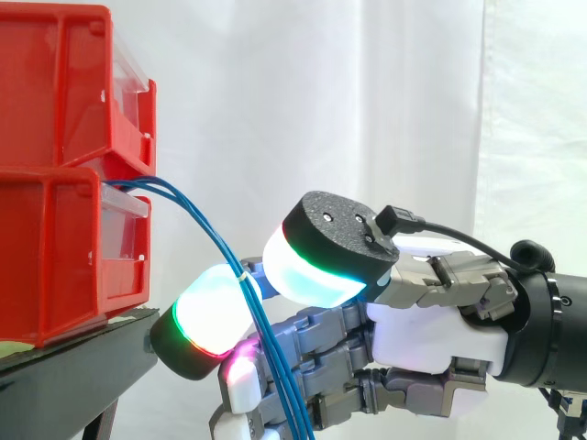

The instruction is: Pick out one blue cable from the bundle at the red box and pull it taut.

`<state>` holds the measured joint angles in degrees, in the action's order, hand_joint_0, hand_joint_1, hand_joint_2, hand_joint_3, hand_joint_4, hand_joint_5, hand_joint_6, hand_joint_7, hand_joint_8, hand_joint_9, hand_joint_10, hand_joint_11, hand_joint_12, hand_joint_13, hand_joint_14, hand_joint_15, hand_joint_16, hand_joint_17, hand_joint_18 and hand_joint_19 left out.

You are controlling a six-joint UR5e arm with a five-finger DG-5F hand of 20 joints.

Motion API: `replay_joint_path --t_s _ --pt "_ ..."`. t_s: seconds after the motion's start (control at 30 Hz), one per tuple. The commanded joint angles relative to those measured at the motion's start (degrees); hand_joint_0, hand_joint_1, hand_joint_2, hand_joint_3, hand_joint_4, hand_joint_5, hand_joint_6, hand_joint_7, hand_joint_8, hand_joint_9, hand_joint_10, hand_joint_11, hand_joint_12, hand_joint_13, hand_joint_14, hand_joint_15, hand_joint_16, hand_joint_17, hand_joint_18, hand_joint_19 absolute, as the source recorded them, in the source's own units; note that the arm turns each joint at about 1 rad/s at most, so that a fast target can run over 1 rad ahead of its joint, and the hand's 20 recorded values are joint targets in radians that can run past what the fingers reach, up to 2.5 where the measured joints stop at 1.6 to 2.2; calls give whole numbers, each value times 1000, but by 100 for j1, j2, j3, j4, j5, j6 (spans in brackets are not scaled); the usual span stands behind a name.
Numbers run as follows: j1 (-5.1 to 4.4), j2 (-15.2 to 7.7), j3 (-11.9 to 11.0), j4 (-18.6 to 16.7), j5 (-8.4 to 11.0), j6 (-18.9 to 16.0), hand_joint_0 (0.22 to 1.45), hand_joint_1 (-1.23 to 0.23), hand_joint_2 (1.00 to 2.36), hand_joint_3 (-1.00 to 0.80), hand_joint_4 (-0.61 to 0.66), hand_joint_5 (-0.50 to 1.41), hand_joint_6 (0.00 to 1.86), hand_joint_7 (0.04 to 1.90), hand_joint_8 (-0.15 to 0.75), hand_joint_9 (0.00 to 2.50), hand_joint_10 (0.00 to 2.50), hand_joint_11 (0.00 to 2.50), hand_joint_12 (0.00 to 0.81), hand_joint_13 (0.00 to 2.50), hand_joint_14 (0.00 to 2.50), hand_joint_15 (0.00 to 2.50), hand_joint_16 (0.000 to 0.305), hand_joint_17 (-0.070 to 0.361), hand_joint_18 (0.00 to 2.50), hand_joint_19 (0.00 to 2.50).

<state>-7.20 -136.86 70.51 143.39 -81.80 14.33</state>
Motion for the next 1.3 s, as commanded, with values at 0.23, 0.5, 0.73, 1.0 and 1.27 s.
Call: replay_joint_path --t_s 0.23,0.5,0.73,1.0,1.27 --pt "-150 -122 -2 -135 129 -35 557 -738 1000 -500 105 -165 810 806 268 828 32 732 336 837 23 529 52 116 728 563" --pt "-132 -280 -54 -452 155 -475 567 -702 1000 -497 98 -161 799 838 263 830 30 741 337 839 23 524 51 115 726 564" --pt "-115 -280 -54 -469 155 -624 595 -694 1010 -394 95 -178 850 812 260 803 31 738 331 833 21 534 51 114 721 567" --pt "-106 -280 -81 -478 138 -624 585 -720 1005 -445 112 -179 861 789 262 805 33 741 333 839 21 534 51 115 725 567" --pt "-176 -306 -142 -487 155 -589 558 -728 1000 -500 120 -176 848 777 270 828 30 745 338 847 21 541 52 117 741 569"
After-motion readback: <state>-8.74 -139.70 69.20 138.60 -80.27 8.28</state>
